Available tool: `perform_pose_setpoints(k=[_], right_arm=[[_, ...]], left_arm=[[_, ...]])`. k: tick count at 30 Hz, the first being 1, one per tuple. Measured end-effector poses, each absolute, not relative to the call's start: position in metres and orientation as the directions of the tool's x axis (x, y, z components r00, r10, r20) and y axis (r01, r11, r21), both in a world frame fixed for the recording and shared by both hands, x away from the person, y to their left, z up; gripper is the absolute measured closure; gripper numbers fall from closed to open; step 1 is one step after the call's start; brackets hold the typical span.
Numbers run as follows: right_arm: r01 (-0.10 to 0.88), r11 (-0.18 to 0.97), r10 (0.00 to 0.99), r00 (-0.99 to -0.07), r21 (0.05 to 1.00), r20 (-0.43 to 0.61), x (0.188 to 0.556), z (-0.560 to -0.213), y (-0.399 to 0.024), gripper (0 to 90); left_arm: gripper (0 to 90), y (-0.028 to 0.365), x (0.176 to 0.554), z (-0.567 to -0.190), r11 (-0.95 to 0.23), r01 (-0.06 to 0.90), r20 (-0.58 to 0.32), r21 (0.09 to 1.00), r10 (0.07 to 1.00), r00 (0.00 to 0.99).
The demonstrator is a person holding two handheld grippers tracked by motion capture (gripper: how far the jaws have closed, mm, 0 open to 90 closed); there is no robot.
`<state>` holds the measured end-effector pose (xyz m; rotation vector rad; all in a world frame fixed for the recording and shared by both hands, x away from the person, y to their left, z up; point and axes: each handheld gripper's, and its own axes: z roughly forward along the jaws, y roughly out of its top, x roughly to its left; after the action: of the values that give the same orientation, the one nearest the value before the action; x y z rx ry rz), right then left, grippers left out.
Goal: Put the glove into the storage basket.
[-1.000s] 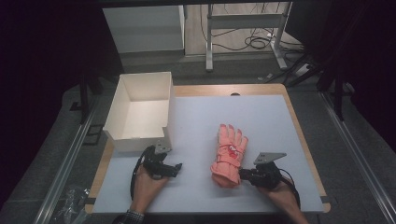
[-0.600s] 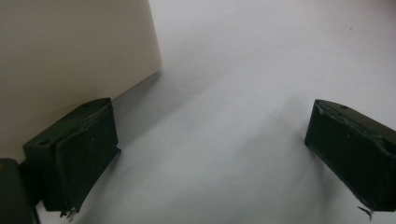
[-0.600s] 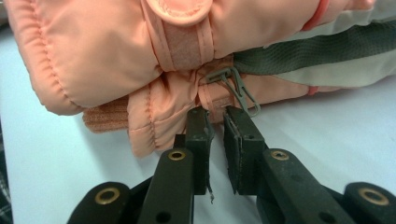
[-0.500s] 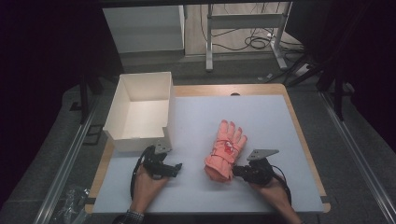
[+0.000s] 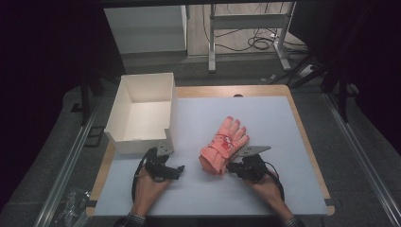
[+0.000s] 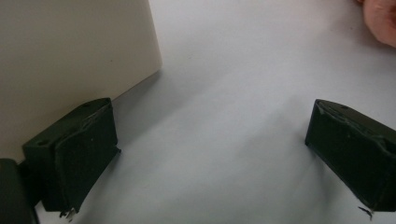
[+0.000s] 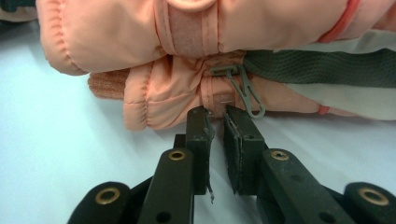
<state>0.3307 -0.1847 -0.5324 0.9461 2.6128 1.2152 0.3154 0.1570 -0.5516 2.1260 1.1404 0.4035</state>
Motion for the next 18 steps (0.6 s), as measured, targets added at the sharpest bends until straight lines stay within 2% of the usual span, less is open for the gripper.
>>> perform_pose_setpoints(k=[11,18], right_arm=[[0.467,0.496,0.595,-0.797,0.732,0.105,0.333,-0.533,-0.175,78.7],[0.445,0.504,0.612,-0.789,0.74,0.058,0.326,-0.526,-0.187,69.3]], left_arm=[[2.3,0.157,0.315,-0.551,-0.385,0.613,-0.045,0.69,0.822,0.568],[2.3,0.157,0.316,-0.552,-0.382,0.612,-0.048,0.692,0.822,0.567]])
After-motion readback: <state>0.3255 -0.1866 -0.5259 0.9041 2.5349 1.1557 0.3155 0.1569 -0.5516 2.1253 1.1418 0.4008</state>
